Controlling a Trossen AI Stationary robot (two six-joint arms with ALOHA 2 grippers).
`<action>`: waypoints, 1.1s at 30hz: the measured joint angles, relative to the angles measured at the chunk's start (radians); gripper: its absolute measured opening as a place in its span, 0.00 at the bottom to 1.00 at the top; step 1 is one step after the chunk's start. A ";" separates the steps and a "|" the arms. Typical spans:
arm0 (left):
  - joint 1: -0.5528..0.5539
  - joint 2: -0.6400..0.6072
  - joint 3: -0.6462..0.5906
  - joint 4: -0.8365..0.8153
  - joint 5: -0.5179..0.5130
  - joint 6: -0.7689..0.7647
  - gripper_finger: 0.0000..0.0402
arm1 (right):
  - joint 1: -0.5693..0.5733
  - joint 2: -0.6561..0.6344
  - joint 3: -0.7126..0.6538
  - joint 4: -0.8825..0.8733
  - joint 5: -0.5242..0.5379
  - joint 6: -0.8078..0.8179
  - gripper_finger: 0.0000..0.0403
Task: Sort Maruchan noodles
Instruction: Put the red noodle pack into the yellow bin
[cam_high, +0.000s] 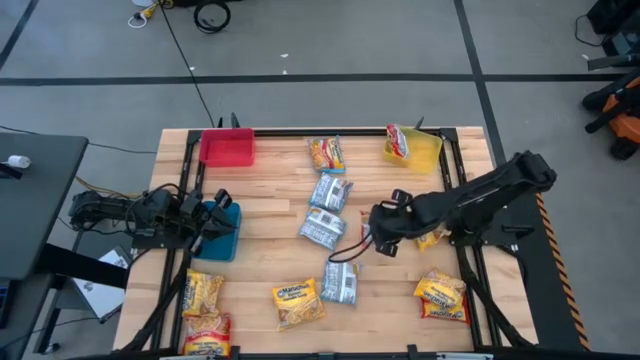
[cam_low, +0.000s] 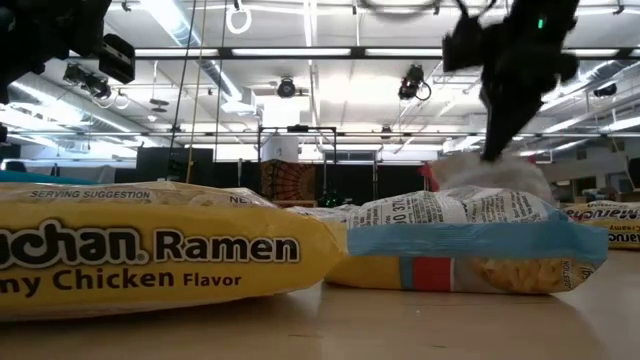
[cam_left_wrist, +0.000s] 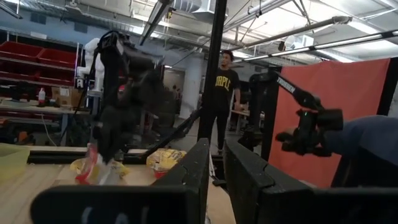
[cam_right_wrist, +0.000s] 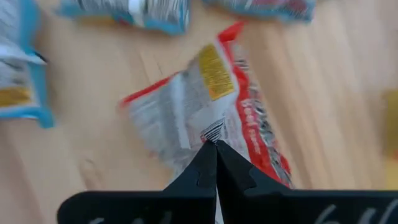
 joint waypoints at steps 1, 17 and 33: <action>0.000 0.000 0.000 0.000 0.000 -0.001 0.13 | -0.013 0.008 -0.022 0.025 -0.011 -0.004 0.01; 0.000 0.000 0.000 0.002 -0.001 -0.033 0.13 | -0.028 0.044 0.059 0.032 -0.151 -0.739 0.33; 0.000 0.000 0.000 0.000 -0.003 -0.023 0.13 | 0.098 0.204 -0.008 0.022 -0.053 -1.321 0.53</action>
